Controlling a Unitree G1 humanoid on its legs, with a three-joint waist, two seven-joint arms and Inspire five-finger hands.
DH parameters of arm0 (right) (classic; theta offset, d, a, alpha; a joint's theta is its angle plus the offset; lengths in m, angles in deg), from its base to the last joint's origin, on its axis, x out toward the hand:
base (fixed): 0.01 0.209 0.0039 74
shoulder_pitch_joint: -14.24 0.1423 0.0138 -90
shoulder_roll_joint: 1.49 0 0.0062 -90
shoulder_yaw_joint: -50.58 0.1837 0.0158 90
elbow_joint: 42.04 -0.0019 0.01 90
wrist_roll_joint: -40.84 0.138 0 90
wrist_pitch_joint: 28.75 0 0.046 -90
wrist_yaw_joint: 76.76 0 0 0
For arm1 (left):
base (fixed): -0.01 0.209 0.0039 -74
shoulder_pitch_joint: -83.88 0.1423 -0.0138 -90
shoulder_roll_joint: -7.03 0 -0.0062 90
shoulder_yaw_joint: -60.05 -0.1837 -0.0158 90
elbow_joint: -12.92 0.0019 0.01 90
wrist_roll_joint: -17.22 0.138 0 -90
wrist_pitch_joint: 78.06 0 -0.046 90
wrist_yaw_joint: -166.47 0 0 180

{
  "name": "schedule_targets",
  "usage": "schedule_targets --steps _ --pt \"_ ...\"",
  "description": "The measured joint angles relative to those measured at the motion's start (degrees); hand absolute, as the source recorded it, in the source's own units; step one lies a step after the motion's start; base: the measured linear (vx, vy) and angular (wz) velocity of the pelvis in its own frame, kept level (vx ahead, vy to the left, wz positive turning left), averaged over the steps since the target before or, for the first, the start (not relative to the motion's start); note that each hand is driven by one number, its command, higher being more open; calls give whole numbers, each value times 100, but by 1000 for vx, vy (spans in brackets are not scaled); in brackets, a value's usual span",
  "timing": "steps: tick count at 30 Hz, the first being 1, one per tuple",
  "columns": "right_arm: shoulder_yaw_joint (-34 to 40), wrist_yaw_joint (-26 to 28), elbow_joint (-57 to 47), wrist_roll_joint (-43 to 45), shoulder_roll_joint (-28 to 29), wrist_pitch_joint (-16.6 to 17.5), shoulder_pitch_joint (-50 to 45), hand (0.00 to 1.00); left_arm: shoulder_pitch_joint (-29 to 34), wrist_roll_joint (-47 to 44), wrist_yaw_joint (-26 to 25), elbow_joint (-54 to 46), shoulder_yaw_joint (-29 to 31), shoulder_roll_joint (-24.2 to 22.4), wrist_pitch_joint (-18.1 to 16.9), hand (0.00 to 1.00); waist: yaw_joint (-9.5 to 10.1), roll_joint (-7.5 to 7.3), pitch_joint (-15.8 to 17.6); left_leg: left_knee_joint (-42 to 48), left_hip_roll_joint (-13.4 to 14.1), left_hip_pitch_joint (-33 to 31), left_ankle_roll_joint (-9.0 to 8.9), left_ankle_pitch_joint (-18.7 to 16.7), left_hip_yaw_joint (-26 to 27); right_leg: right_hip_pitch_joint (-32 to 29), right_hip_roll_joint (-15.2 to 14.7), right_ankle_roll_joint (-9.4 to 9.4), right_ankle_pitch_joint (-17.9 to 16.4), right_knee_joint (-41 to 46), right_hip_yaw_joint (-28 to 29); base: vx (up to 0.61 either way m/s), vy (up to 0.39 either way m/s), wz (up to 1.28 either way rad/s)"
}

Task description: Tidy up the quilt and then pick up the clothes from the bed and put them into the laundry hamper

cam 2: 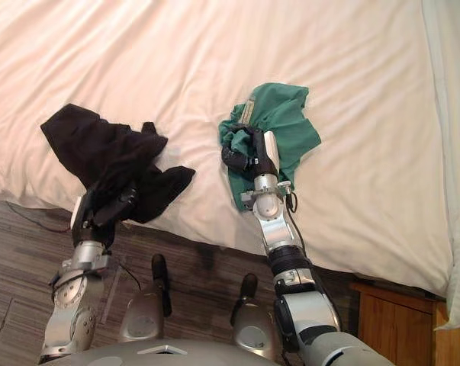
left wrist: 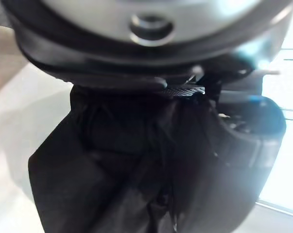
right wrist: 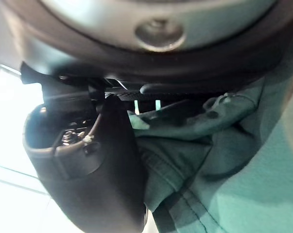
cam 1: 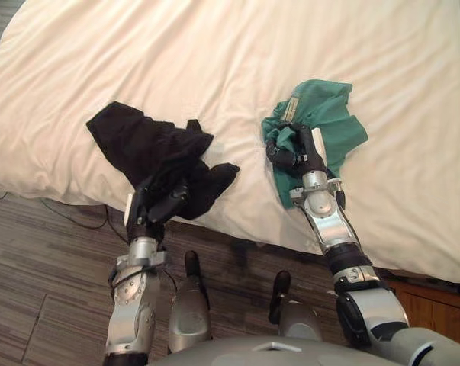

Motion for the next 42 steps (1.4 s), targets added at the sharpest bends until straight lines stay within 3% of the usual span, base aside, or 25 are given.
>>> schedule_targets --steps 4,8,11,13,16,18,19,20,21,23,24,25,26,27,28,29,30,32,33,35,36,37,39,40,42 --pt "30 648 -695 743 197 -50 -1784 0 238 0 244 204 -246 159 303 0 -70 -415 -472 -32 -123 558 -2 -103 242 686 -90 14 19 -185 12 194 40 14" --pt "55 935 -979 1290 530 -146 -2380 0 395 -1 257 357 -304 67 389 0 -169 -442 -534 -33 -80 848 -36 -209 350 669 -56 -162 -107 328 375 64 5 -9" --pt "32 1448 -1338 3578 880 -172 -3310 0 375 -43 -95 780 -272 -201 411 0 -393 -323 -558 109 80 860 -70 -311 -90 192 494 -412 -587 1719 2433 17 -38 53" --pt "-86 1607 -1442 4186 1013 -123 -3811 0 322 -329 -211 951 -260 -257 406 0 -446 -526 -693 295 -24 567 -147 -352 -480 317 596 -440 -869 1463 2826 -7 -196 98" --pt "-252 1565 -1613 4214 956 0 -3980 0 318 -486 -324 979 -242 -422 317 0 -267 -540 -738 378 28 137 -293 -221 -891 538 540 -301 -1190 758 2257 -69 -238 71" --pt "-271 1324 -1831 4075 705 163 -4095 0 368 -627 -408 1112 -295 -786 313 0 -256 -168 -751 414 86 -387 -276 143 -1447 533 695 -301 -1218 675 1530 -141 -204 132" --pt "-265 1214 -1892 3921 640 223 -4149 0 416 -621 -426 1139 -356 -783 328 0 -267 -105 -756 376 46 -487 -209 324 -1477 568 695 -313 -1224 676 1307 -179 -142 196" --pt "-252 950 -2017 3596 507 263 -4246 0 501 -573 -425 1235 -331 -782 345 0 -308 -75 -782 -15 -54 -572 462 696 -933 637 533 -436 -1158 525 685 -124 -75 159" --pt "-226 852 -2051 3424 483 262 -4255 0 505 -537 -430 1290 -261 -791 346 0 -307 -56 -780 159 -3 -614 733 382 -303 723 540 -478 -1114 422 513 -106 -85 172" --pt "-175 411 -2266 2907 441 186 -4400 0 596 -234 -576 1690 -69 -808 365 0 -277 -18 -772 1388 647 -968 1352 -322 1269 1025 592 -505 -1049 416 -267 -22 -98 146" --pt "-133 311 -2357 2785 346 138 -4536 0 642 -156 -611 1794 -119 -809 383 0 -261 107 -776 1539 666 -966 1661 105 1363 1117 669 -508 -1051 553 -497 -45 -51 192" --pt "17 171 -2420 2673 155 75 -4786 0 748 -108 -628 1916 -286 -796 413 0 -232 382 -794 1055 387 -898 1591 756 1136 1033 692 -559 -1030 1079 -753 -120 -22 242" --pt "306 113 -2387 2525 57 48 -4869 0 718 -72 -633 1982 -310 -816 371 0 -358 370 -851 148 71 -842 1648 1012 646 864 767 -1103 -1220 828 -624 -150 -5 294" --pt "530 51 -2357 2435 207 43 -4868 0 624 0 -628 2068 -146 -728 366 0 -388 156 -882 445 -109 -1083 1681 310 1036 914 405 -533 -1083 457 -1080 -165 -29 265" --pt "676 -42 -2303 2414 253 40 -4886 0 464 62 -673 2317 -84 -723 403 0 -432 160 -846 996 15 -1340 1694 -114 1153 981 353 -498 -1026 476 -1484 -127 -22 230" --pt "784 -156 -2256 2346 263 -110 -4924 0 346 84 -722 2576 92 -606 458 0 -435 -140 -840 2074 182 -1581 1521 -461 1315 1074 82 -442 -942 435 -1944 -100 3 162" --pt "788 -156 -2270 2344 231 -154 -4977 0 417 85 -735 2640 132 -558 494 0 -448 -204 -869 2424 285 -1568 1371 -594 1329 1193 42 -404 -879 338 -2088 -25 60 139" --pt "786 -155 -2256 2343 104 -161 -5244 0 466 124 -751 2687 134 -470 489 0 -360 -134 -916 3032 642 -1314 718 -1056 1077 1494 54 -194 -698 76 -2490 50 208 103" --pt "793 -155 -2178 2351 72 -163 -5284 0 452 121 -749 2703 111 -456 489 0 -339 -81 -928 2782 454 -1266 576 -1490 733 1506 -46 -168 -683 215 -2729 69 296 101" --pt "740 -63 -1883 2357 198 -300 -5197 0 259 121 -697 2808 67 -414 506 0 -282 -242 -925 2361 -213 -1297 696 -1471 464 1237 -626 -394 -594 957 -2877 119 373 129" --pt "605 123 -1607 2356 217 -427 -5089 0 209 121 -670 2859 65 -404 521 0 -248 -225 -914 2024 -554 -1157 744 -1438 305 1033 -988 -901 -344 1677 -2789 151 385 126" --pt "476 227 -1456 2349 218 -504 -5018 0 204 120 -652 2858 54 -427 522 0 -226 -148 -866 1870 -660 -1037 756 -1420 256 924 -1102 -1097 -273 1986 -2654 180 382 99" --pt "-91 534 -1314 2332 406 -708 -4913 0 177 118 -640 2844 103 -399 523 0 -76 33 -783 1376 -899 -554 899 -1305 27 717 -960 -1101 -362 2464 -1857 218 376 75" --pt "-489 729 -1360 2329 650 -708 -4903 0 269 113 -656 2724 140 -388 522 0 -66 180 -769 979 -1056 -241 964 -1211 -148 484 -634 -931 -463 2675 -1178 280 357 80" --pt "-716 806 -1395 2329 849 -708 -4910 0 397 114 -660 2494 119 -404 518 0 -92 244 -785 684 -1199 -64 967 -1157 -294 295 -353 -779 -617 2818 -771 255 241 79"
